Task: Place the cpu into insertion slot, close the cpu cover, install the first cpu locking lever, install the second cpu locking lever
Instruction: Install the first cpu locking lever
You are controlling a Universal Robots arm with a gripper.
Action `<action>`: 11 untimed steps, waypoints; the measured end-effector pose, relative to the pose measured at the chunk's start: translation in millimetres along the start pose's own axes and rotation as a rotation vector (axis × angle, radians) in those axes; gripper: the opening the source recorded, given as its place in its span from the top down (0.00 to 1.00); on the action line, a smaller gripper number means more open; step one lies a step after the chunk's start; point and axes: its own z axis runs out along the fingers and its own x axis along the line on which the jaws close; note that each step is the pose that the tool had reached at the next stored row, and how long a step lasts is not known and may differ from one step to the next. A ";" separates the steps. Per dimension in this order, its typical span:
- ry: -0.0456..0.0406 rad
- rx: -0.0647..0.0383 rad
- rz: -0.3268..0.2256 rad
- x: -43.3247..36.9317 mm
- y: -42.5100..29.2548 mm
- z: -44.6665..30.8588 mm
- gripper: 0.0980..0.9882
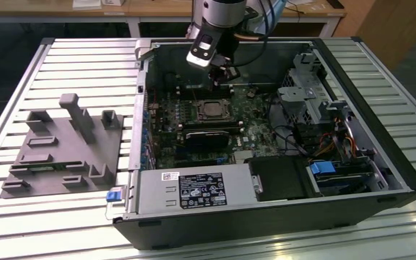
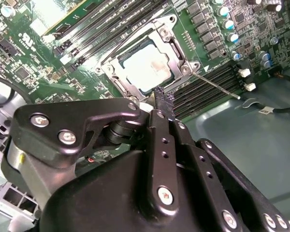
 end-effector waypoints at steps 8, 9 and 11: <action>0.0009 0.001 -0.038 0.0 0.0 0.0 0.99; 0.0010 0.002 -0.044 0.0 0.0 0.0 0.99; 0.0013 0.002 -0.054 0.0 0.0 0.0 0.99</action>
